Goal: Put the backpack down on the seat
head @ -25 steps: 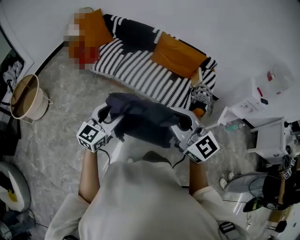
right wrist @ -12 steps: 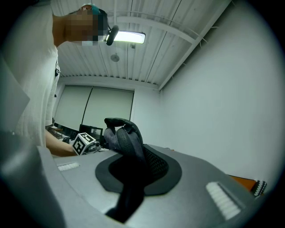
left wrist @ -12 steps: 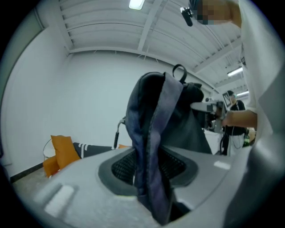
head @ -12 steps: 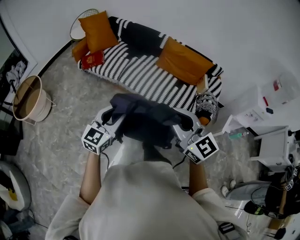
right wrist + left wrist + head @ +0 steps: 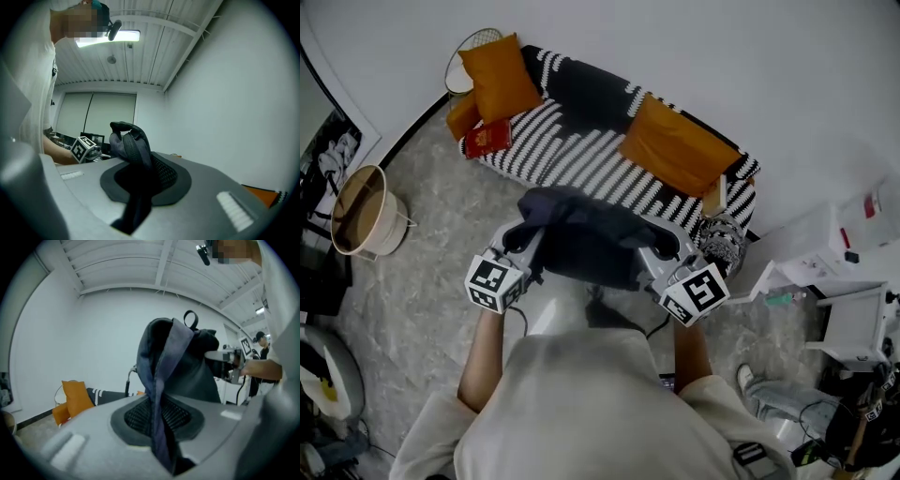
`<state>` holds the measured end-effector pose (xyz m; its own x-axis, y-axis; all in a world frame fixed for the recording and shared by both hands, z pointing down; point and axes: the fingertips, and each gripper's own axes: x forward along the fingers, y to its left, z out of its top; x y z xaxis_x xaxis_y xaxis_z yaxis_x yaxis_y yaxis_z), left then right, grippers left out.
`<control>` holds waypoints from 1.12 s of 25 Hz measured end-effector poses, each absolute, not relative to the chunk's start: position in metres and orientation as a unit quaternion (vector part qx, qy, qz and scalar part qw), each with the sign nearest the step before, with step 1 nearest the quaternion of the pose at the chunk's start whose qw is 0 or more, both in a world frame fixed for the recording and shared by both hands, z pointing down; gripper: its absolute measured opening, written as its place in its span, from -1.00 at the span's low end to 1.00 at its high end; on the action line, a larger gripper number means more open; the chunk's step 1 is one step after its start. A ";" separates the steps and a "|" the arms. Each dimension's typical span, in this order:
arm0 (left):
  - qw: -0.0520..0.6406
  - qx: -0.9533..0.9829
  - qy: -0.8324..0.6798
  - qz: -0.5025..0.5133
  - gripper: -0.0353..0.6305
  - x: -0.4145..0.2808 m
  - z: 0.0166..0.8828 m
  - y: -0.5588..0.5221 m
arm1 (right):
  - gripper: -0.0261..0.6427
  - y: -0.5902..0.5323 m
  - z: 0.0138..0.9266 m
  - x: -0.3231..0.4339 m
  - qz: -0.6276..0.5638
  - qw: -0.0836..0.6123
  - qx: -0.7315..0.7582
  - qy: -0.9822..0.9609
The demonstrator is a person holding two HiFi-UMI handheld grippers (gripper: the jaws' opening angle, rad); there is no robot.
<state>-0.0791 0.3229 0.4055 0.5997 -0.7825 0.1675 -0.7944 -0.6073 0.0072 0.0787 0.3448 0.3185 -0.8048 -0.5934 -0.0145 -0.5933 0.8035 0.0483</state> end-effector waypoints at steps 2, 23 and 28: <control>0.046 0.890 -0.447 0.075 -0.71 -0.076 0.405 0.304 | -0.80 0.322 0.319 0.083 -0.022 0.003 0.310 -0.950; 0.087 0.871 -0.471 0.108 -0.73 -0.034 0.422 0.130 | -0.80 0.123 0.349 0.131 0.040 0.029 0.310 -0.949; 0.085 0.869 -0.476 0.101 -0.73 -0.032 0.419 0.091 | -0.80 0.081 0.352 0.133 0.042 0.028 0.307 -0.951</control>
<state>-0.0325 0.0913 0.4194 0.5256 -0.8112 0.2565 -0.8454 -0.5316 0.0511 0.1326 0.0813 0.3515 -0.8104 -0.5806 0.0784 -0.5852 0.8084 -0.0629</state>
